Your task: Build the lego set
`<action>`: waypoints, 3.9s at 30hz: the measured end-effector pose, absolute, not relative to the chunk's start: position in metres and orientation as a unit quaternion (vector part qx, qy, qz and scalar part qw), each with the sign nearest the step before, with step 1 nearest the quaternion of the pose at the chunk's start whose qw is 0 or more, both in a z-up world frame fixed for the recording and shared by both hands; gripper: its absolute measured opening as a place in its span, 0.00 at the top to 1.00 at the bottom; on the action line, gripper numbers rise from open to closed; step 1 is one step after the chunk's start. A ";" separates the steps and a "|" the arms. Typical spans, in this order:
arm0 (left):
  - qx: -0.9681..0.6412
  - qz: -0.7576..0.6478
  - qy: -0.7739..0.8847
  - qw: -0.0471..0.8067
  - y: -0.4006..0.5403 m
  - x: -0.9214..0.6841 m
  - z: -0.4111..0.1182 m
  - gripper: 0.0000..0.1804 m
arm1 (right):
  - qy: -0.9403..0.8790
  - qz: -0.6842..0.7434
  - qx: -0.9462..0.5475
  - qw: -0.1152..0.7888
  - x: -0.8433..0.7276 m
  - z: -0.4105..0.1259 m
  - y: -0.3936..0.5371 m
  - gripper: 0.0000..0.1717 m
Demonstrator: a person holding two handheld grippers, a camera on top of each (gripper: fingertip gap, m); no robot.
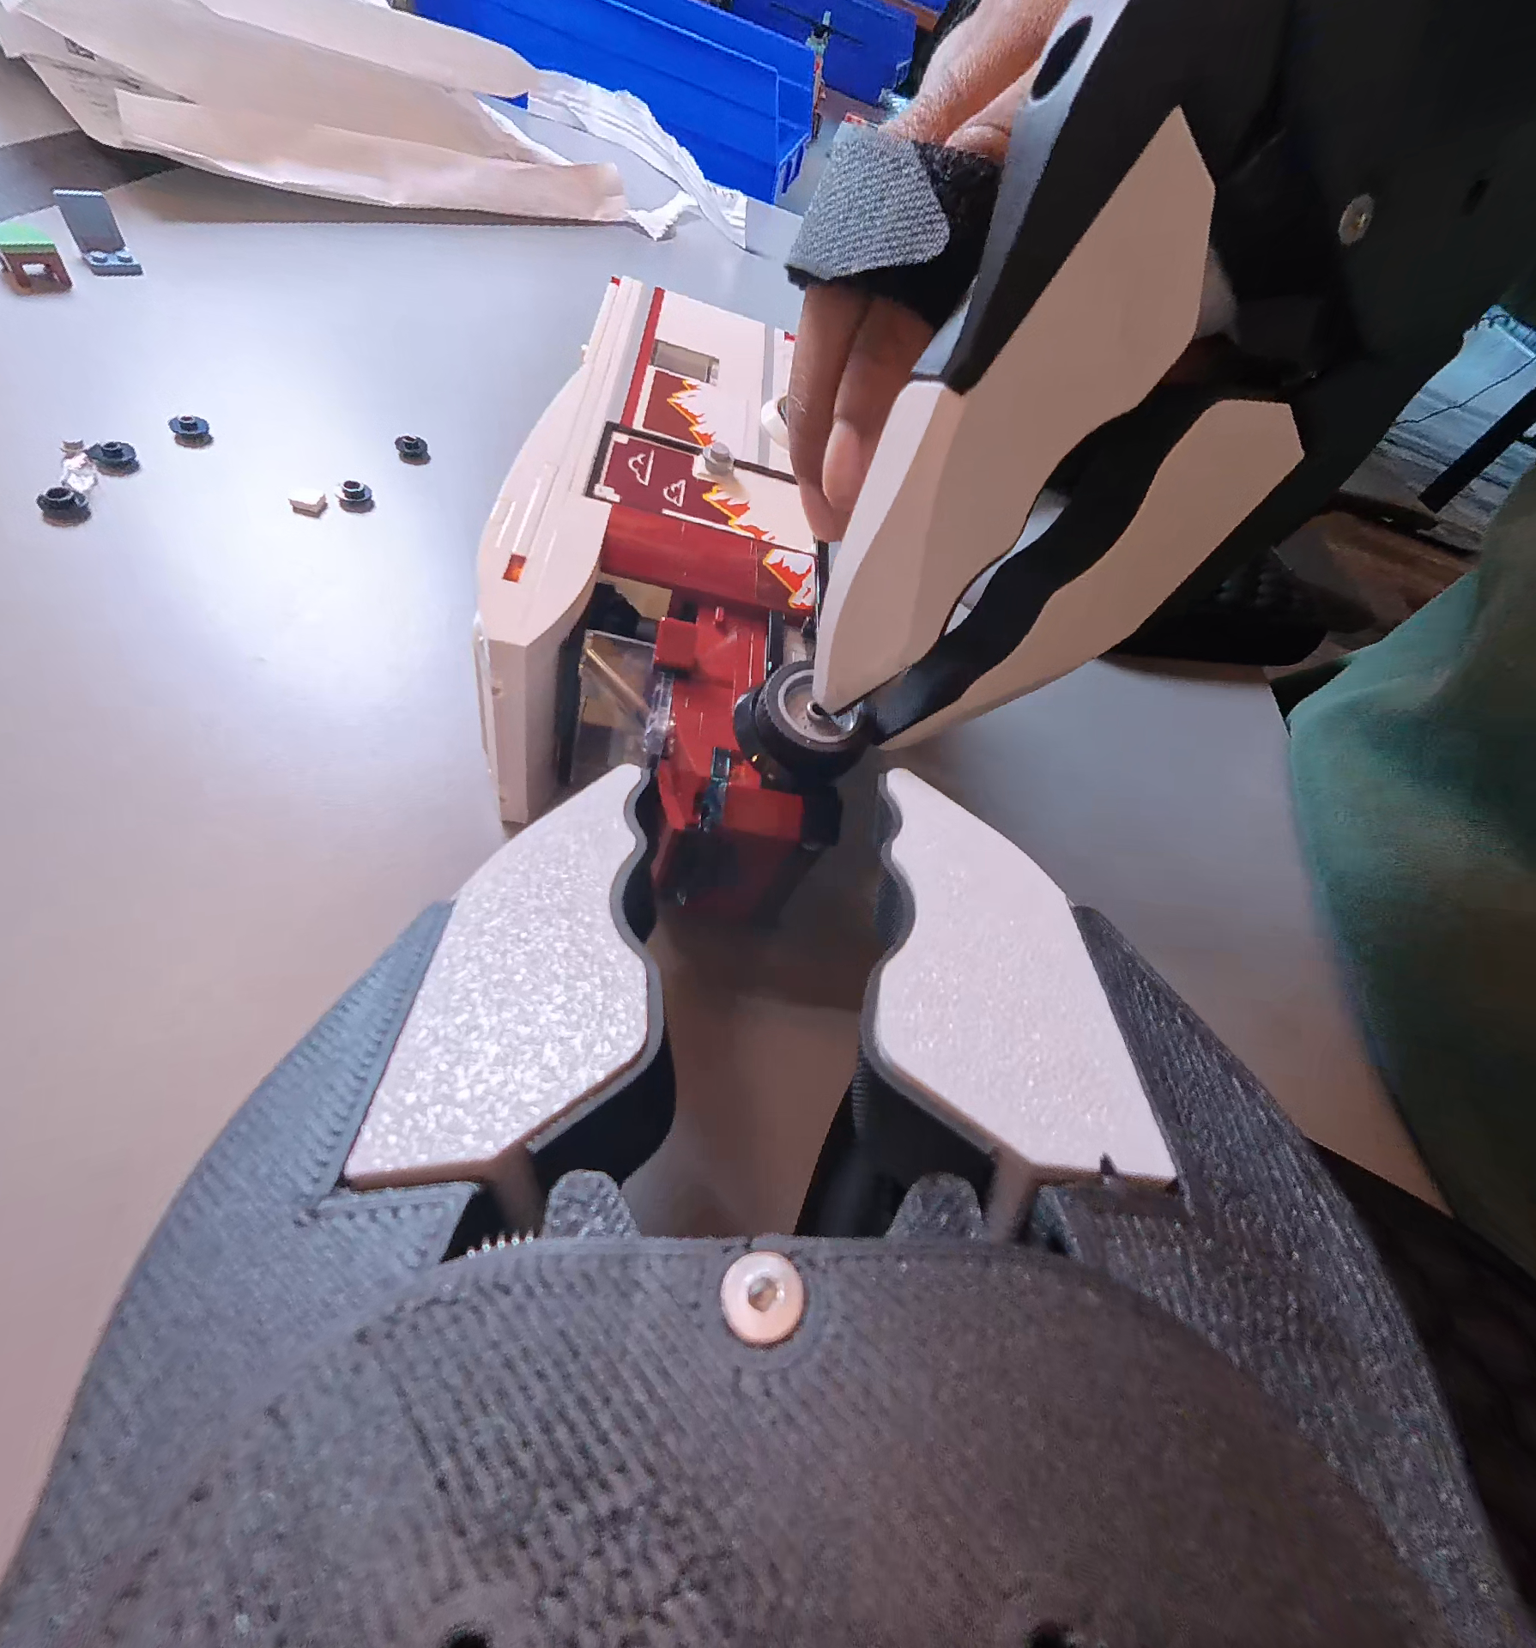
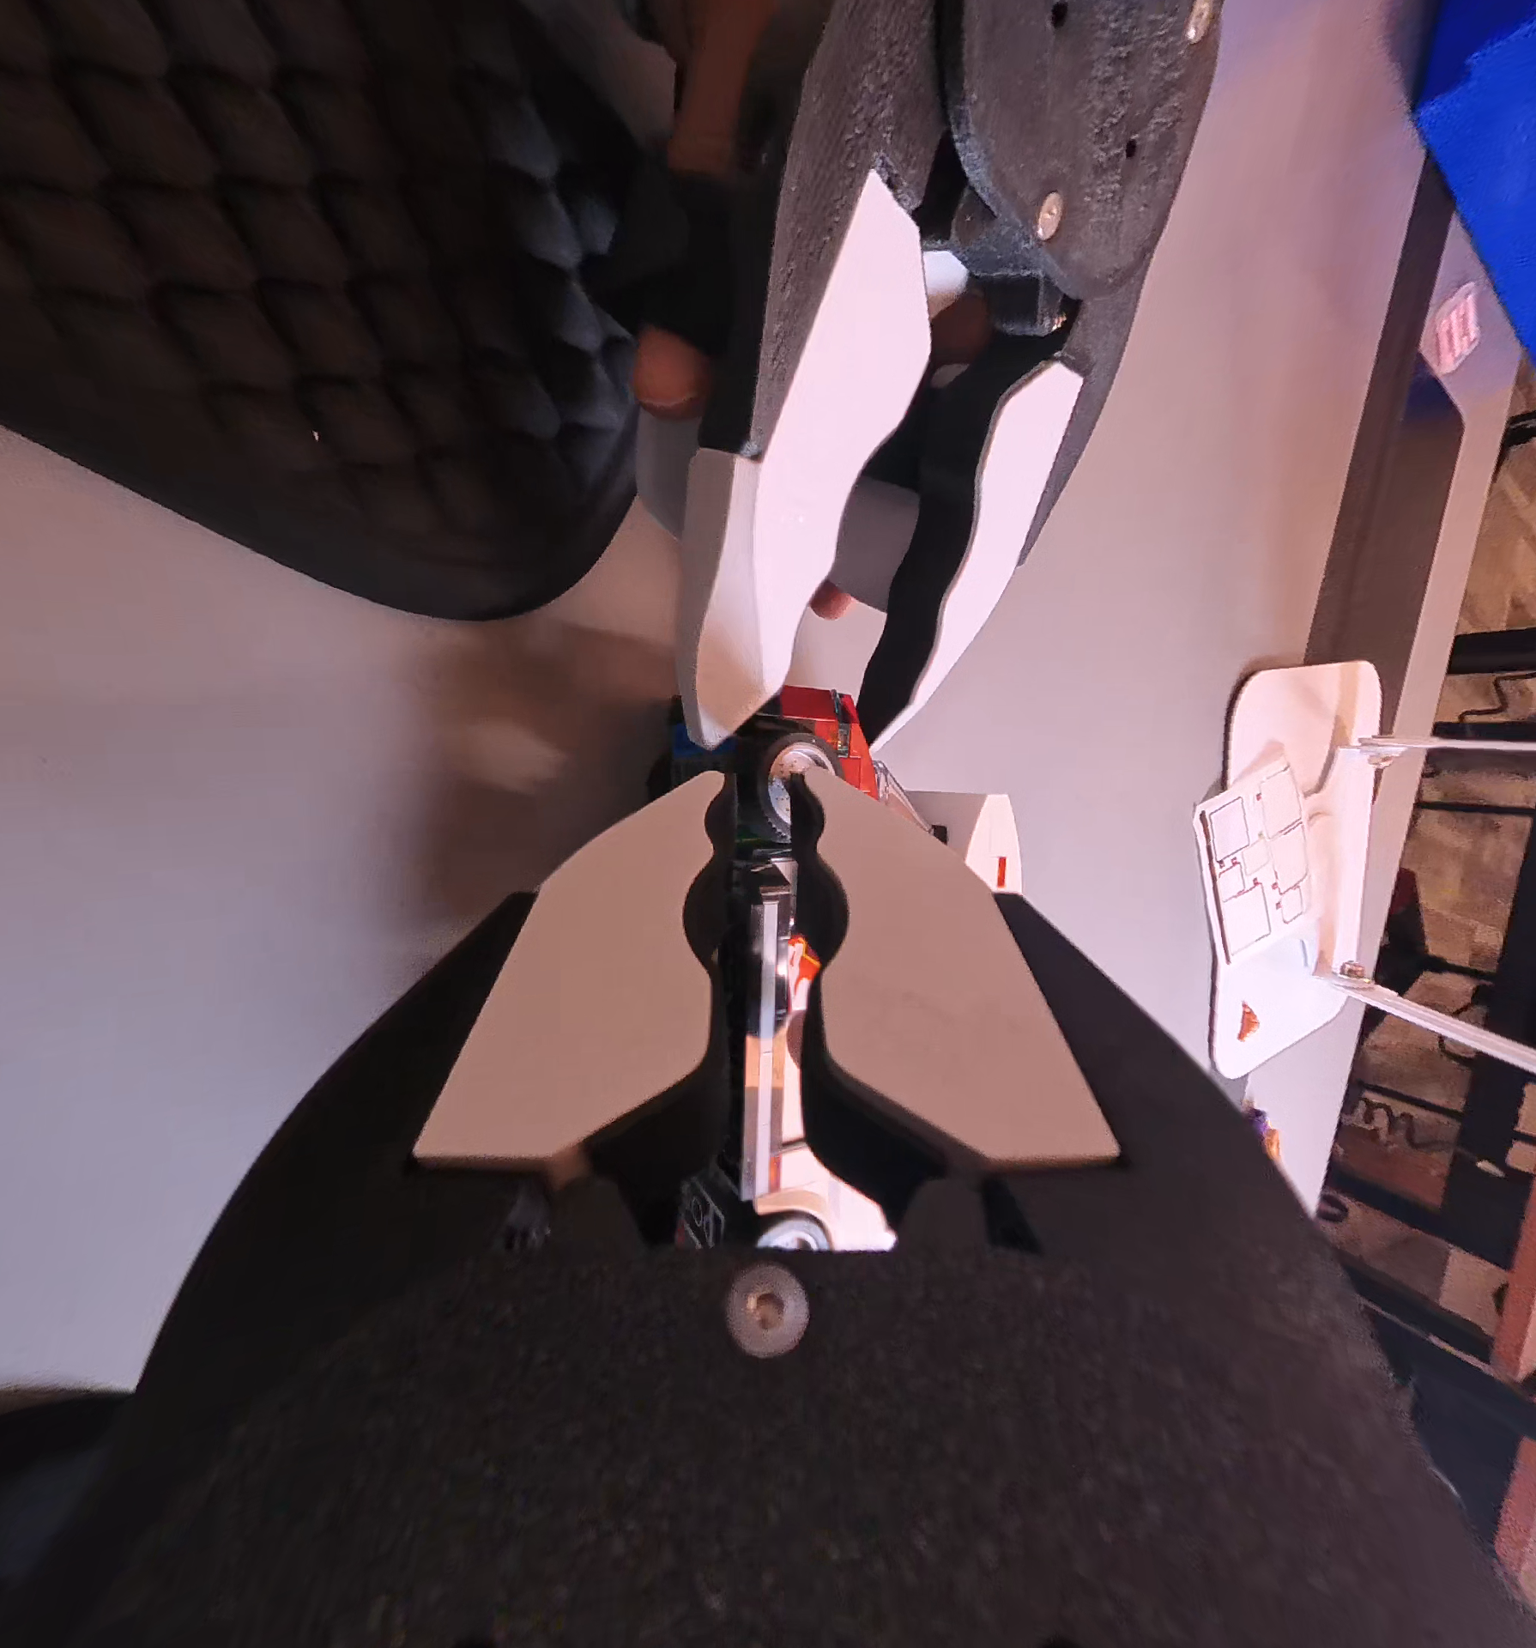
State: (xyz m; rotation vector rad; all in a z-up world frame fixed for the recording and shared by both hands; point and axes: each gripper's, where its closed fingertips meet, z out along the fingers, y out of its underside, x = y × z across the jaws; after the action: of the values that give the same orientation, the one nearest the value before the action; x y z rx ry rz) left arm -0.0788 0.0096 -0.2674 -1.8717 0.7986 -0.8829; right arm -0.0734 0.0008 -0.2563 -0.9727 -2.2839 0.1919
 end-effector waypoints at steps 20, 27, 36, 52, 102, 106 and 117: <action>-0.764 -0.331 0.330 0.446 0.011 -0.078 -0.271 0.77 | -0.883 0.106 -0.406 0.211 -0.068 -0.256 -0.004 0.91; -0.771 -0.277 0.351 0.454 0.015 -0.079 -0.278 0.71 | -0.814 0.151 -0.486 0.279 -0.027 -0.220 0.047 0.63; -0.751 -0.178 0.419 0.479 0.018 -0.078 -0.285 0.77 | -0.776 0.206 -0.544 0.244 0.025 -0.257 0.104 0.56; -0.712 -0.184 0.435 0.520 0.013 -0.080 -0.271 0.70 | -0.793 0.146 -0.444 0.391 0.030 -0.262 0.109 0.49; -0.808 -0.075 0.368 0.453 0.070 -0.093 -0.279 0.53 | -0.769 0.266 -0.510 0.279 -0.021 -0.301 0.146 0.50; -0.805 -0.113 0.381 0.440 0.056 -0.100 -0.284 0.49 | -0.746 0.281 -0.522 0.303 -0.013 -0.291 0.148 0.54; -0.806 -0.154 0.405 0.404 0.051 -0.103 -0.303 0.73 | -0.640 0.328 -0.564 0.406 0.045 -0.238 0.169 0.62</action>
State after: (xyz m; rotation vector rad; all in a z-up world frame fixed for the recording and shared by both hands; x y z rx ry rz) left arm -0.1026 0.0510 -0.3030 -2.0346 1.0230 -0.3888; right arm 0.0446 0.1693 -0.2376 -1.4237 -1.6132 0.8262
